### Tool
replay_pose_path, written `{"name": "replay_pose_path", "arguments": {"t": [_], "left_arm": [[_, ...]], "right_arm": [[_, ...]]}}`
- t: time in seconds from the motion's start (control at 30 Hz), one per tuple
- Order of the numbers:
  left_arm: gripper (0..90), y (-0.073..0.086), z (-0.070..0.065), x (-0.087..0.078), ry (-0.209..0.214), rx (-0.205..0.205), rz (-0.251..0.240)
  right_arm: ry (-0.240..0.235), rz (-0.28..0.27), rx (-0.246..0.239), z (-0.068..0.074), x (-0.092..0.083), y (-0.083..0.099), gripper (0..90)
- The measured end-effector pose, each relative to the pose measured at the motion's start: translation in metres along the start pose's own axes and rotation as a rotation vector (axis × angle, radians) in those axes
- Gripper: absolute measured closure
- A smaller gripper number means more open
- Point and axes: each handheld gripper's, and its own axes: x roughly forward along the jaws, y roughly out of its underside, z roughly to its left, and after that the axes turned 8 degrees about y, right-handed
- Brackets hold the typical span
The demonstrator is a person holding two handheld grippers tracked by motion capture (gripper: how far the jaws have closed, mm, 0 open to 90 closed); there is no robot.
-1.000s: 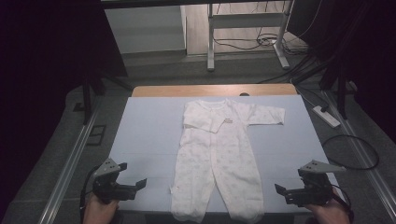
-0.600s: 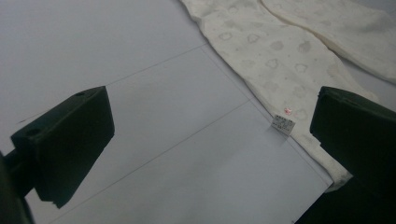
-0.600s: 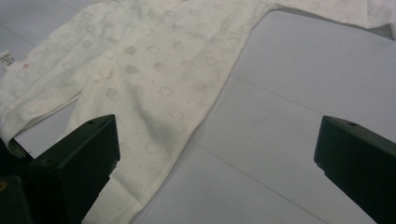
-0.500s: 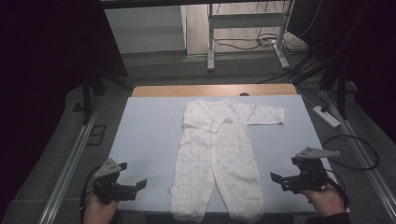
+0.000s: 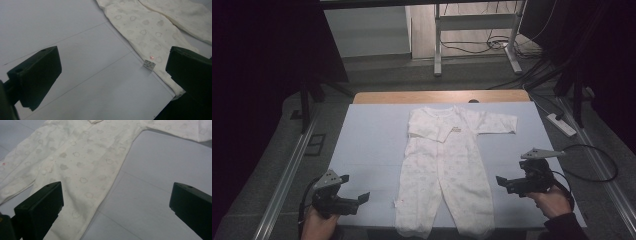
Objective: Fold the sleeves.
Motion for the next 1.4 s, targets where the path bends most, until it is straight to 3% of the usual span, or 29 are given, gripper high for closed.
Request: {"name": "replay_pose_path", "arguments": {"t": [0.47,0.63,0.77,1.27,1.4], "left_arm": [[0.5,0.0,0.002,0.0,0.008,-0.014,-0.002],[0.6,0.0,0.002,0.0,0.013,-0.014,-0.003],[0.7,0.0,0.002,0.0,0.014,-0.013,-0.003],[0.7,0.0,0.003,-0.001,0.019,-0.013,-0.004],[0.7,0.0,0.003,-0.001,0.02,-0.013,-0.005]], "right_arm": [[-0.032,0.004,-0.027,-0.012,0.026,-0.026,0.0],[-0.015,-0.003,-0.044,-0.013,0.032,-0.03,0.0],[0.027,0.006,-0.032,-0.019,0.04,-0.038,0.0],[0.084,0.047,-0.026,-0.038,0.064,-0.055,0.0],[0.07,0.044,-0.037,-0.043,0.072,-0.06,0.0]]}}
